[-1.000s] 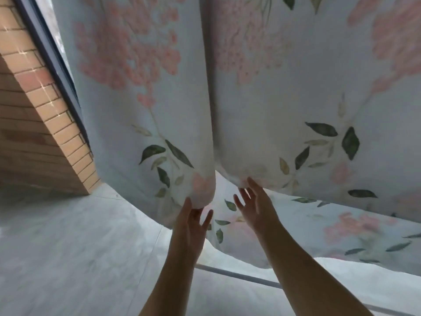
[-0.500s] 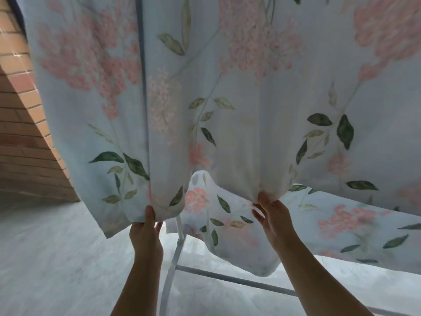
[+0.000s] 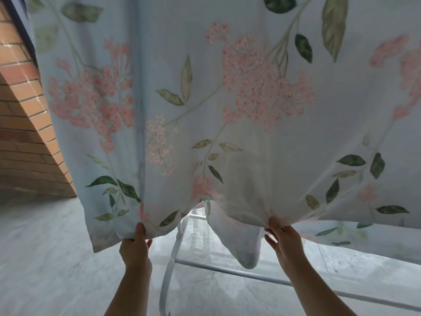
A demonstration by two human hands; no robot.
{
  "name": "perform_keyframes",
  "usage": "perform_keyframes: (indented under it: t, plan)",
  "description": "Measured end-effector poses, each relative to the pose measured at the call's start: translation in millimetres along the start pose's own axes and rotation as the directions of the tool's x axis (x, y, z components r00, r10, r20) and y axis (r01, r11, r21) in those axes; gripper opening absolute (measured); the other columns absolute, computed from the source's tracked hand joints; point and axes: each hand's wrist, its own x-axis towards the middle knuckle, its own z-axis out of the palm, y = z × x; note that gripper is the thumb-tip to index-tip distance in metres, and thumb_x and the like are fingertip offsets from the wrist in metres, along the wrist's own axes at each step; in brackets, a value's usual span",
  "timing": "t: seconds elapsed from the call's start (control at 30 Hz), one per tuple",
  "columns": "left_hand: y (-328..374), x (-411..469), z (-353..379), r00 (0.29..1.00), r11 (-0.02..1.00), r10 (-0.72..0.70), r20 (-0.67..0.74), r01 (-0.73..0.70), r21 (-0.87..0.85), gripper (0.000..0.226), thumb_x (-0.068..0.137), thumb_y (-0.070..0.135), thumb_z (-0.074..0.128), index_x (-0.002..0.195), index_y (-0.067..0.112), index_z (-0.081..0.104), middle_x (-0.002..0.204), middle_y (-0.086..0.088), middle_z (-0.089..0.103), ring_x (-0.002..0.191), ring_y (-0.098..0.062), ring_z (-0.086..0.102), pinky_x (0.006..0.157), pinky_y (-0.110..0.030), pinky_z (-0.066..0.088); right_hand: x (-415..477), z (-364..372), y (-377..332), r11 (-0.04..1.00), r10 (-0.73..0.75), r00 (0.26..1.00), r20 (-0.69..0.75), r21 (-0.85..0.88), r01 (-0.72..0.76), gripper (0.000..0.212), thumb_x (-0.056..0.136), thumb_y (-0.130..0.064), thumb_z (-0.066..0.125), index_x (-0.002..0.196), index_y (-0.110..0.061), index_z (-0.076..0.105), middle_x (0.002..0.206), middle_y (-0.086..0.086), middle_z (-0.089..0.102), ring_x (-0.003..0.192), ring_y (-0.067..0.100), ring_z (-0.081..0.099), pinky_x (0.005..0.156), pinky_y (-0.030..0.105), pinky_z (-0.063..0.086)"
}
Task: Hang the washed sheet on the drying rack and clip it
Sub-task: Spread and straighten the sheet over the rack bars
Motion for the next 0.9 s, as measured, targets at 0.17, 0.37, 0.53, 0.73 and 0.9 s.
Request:
perform_keyframes:
  t: [0.17,0.37,0.53,0.73,0.9]
  plan:
    - [-13.8,-2.0,-2.0,0.997,0.997,-0.066,-0.033,0.068,0.038,0.039,0.094,0.022,0.057,0.124,-0.002,0.050,0.130,-0.014,0.053,0.116,-0.035,0.052,0.097,-0.044,0.047,-4.1,-12.5,12.4,0.999,0.029,0.998,-0.062,-0.027,-0.031,0.056,0.061,-0.050,0.083,0.098,-0.013,0.063,0.105,0.014,0.065,0.088,0.020,0.061,0.080,0.036,0.049]
    - [-29.8,3.8,-10.4,0.984,0.988,-0.144,-0.108,0.150,0.047,0.045,0.093,0.021,0.058,0.128,-0.005,0.047,0.134,-0.017,0.050,0.117,-0.037,0.052,0.094,-0.042,0.049,-2.3,-32.9,29.2,0.996,0.061,0.989,-0.135,-0.057,-0.069,0.009,0.088,-0.020,0.063,0.094,-0.013,0.061,0.098,0.008,0.063,0.088,0.020,0.060,0.099,0.050,0.045]
    - [-40.6,5.0,-13.8,0.975,0.978,-0.182,-0.129,0.193,0.076,0.046,0.093,0.023,0.059,0.127,-0.006,0.047,0.133,-0.018,0.050,0.116,-0.038,0.053,0.093,-0.043,0.049,-6.5,-41.3,33.9,0.991,0.089,0.980,-0.180,-0.082,-0.106,0.018,0.081,-0.025,0.067,0.092,-0.012,0.061,0.096,0.006,0.063,0.100,0.028,0.059,0.093,0.045,0.047]
    - [-48.6,10.3,-16.2,0.952,0.953,-0.302,-0.051,0.301,-0.020,0.044,0.093,0.020,0.059,0.130,0.000,0.046,0.132,-0.016,0.052,0.120,-0.033,0.051,0.096,-0.042,0.047,-2.9,-49.7,47.1,0.988,0.155,0.972,-0.177,0.039,-0.151,0.009,0.090,-0.019,0.060,0.095,-0.012,0.061,0.103,0.012,0.063,0.106,0.029,0.057,0.092,0.044,0.047]
    - [-56.3,8.7,-19.3,0.878,0.867,-0.429,0.211,0.466,-0.175,0.033,0.095,0.011,0.052,0.128,0.014,0.050,0.124,-0.007,0.056,0.116,-0.025,0.052,0.101,-0.043,0.039,-9.2,-25.4,64.4,0.898,0.279,0.956,0.086,0.328,-0.292,0.044,0.069,-0.032,0.077,0.108,-0.017,0.061,0.125,0.006,0.063,0.116,0.025,0.057,0.087,0.042,0.045]
